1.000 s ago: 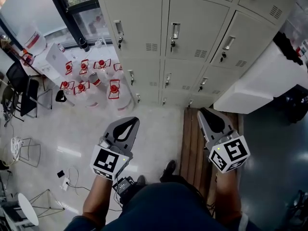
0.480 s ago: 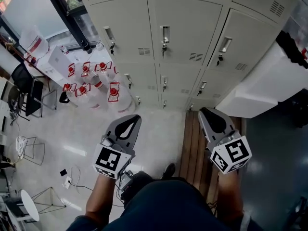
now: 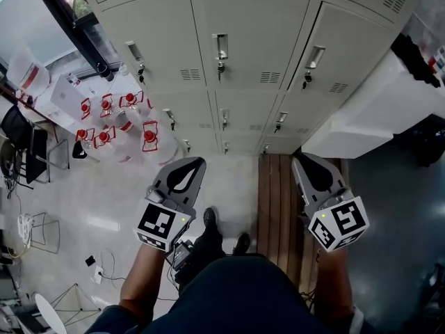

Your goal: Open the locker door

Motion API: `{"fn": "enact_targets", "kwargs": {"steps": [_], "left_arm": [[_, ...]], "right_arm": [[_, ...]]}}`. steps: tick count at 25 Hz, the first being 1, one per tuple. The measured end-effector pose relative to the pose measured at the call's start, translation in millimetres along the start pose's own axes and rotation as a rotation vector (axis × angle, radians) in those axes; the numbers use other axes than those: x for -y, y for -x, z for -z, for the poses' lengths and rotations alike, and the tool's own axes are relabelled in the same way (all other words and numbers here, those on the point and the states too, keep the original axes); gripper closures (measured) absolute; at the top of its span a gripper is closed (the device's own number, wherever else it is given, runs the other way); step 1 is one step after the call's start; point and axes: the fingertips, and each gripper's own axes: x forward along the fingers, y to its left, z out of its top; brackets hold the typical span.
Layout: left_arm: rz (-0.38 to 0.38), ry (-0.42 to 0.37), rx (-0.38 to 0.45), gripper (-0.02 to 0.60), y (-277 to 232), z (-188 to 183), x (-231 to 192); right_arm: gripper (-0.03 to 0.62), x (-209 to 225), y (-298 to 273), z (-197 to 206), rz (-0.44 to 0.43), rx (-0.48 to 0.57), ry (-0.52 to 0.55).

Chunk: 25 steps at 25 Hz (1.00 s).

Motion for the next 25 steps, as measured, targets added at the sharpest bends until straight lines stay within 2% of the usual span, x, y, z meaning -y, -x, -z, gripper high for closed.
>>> {"fn": "enact_targets", "kwargs": {"steps": [11,21,25], "left_arm": [[0.153,0.001,0.019,0.563,-61,4,-54],[0.243,0.002,0.011,0.563,-101,22,-94],[0.257,0.016,-0.013,0.563,-114,33,-99]], "right_arm": [[0.556,6,-35,-10,0.162,-0.034,-0.016],[0.556,6,-61,-17,0.277,-0.044,-0.011],[0.556,12,-67,-9,0.293,-0.069,-0.026]]}}
